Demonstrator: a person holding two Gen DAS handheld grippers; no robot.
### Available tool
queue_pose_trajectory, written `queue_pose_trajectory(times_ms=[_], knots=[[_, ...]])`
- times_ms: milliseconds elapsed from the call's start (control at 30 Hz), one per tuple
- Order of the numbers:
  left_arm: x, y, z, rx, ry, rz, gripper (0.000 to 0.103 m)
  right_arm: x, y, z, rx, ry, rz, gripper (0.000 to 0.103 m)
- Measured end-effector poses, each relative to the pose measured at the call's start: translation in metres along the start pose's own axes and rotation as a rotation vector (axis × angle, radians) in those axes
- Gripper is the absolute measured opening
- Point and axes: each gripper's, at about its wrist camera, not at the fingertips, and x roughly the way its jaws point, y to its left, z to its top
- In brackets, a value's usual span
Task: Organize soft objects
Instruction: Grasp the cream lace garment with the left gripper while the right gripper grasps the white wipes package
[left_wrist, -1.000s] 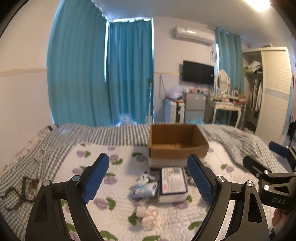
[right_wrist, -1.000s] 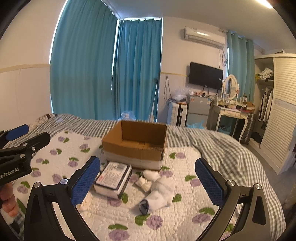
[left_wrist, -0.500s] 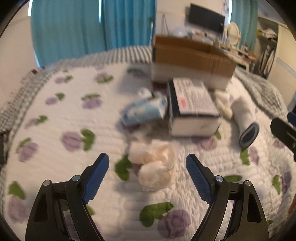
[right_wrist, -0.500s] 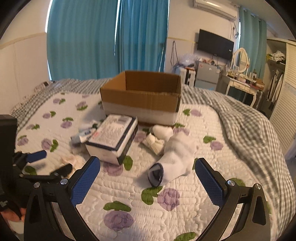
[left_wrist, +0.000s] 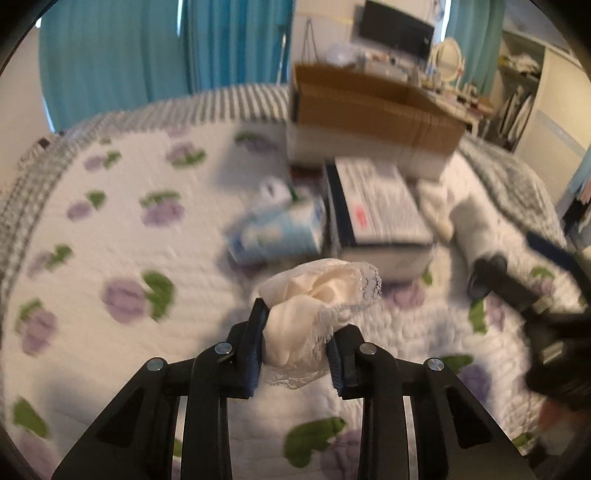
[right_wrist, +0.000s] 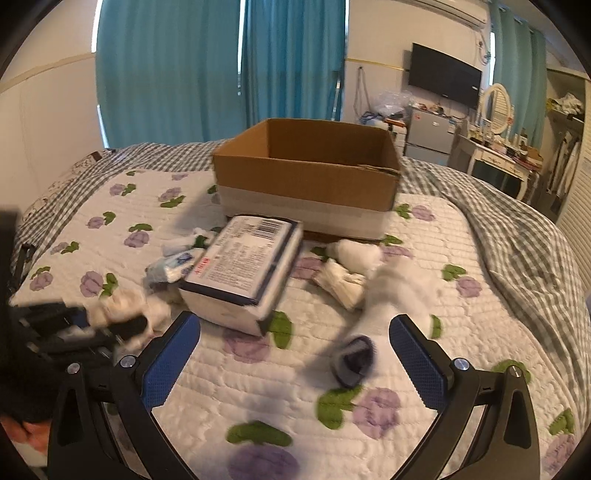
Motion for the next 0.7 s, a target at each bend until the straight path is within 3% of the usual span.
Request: queue_pose_trajectory(times_ms=[167, 367, 600, 700], knots=[[-0.013, 0.014, 0.025, 0.036, -0.068, 0.051, 0.029, 0.027, 0.023, 0.004, -0.015, 0.038, 0.036, 0.103], [0.004, 0.034, 0.028, 0.022, -0.050, 0.062, 0.029, 0.061, 0.050, 0.008, -0.012, 0.074, 0.042, 0.103], [0.012, 0.047, 0.027, -0.018, -0.028, 0.044, 0.029, 0.076, 0.055, 0.008, -0.003, 0.089, 0.006, 0.084], [0.012, 0.047, 0.026, -0.018, -0.032, 0.043, 0.029, 0.071, 0.050, 0.008, 0.019, 0.084, 0.033, 0.078]])
